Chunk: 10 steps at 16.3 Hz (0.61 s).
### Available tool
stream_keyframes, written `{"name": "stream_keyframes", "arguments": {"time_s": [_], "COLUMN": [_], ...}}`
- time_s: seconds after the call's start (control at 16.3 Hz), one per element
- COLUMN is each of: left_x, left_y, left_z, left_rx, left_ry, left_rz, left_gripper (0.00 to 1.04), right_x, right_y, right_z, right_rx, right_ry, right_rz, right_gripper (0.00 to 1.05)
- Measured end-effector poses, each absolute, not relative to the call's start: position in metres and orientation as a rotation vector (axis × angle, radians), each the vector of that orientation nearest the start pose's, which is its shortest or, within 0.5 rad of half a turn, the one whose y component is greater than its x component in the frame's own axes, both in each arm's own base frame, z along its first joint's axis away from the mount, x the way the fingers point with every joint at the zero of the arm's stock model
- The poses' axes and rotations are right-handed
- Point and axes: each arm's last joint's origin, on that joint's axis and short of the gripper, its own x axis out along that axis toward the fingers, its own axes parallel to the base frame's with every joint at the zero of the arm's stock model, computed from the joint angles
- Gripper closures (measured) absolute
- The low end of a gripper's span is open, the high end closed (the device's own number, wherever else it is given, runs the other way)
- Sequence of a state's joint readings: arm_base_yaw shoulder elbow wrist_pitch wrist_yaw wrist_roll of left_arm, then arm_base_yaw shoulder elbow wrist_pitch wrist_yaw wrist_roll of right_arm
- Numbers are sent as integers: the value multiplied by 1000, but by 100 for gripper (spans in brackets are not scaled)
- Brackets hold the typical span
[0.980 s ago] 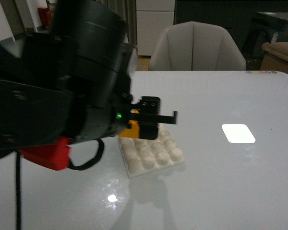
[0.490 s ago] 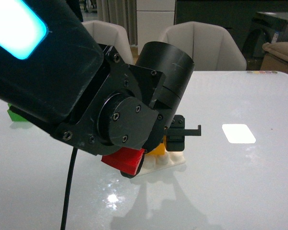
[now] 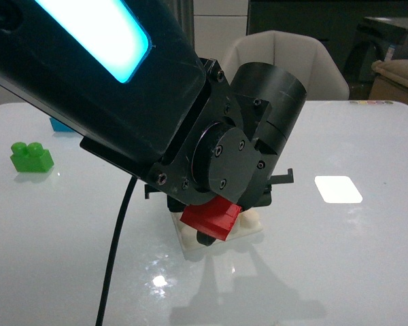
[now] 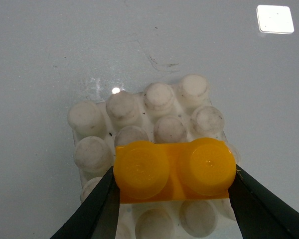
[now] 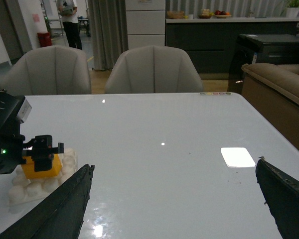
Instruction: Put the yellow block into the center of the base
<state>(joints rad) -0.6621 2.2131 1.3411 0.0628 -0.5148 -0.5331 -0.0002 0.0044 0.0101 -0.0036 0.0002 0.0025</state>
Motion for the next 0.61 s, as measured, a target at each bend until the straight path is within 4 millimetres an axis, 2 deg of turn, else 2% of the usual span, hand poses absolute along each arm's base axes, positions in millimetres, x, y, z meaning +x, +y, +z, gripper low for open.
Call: {"name": "stream_keyframes", "arguments": {"time_s": [0.31, 0.55, 0.61], "left_x": [365, 364, 364], "left_y": [-265, -263, -263], "left_z": [94, 79, 78], "left_rx": [-72, -90, -97], "left_ry": [665, 672, 665], "left_rz": [108, 125, 121], "left_gripper": [48, 49, 46], "right_x": [97, 97, 97], "right_y": [0, 0, 0], "right_z": [166, 166, 166], "right_rx": [2, 2, 2], "right_ry": [-2, -2, -2], "right_rz": [0, 0, 0], "right_gripper": [6, 6, 6]}}
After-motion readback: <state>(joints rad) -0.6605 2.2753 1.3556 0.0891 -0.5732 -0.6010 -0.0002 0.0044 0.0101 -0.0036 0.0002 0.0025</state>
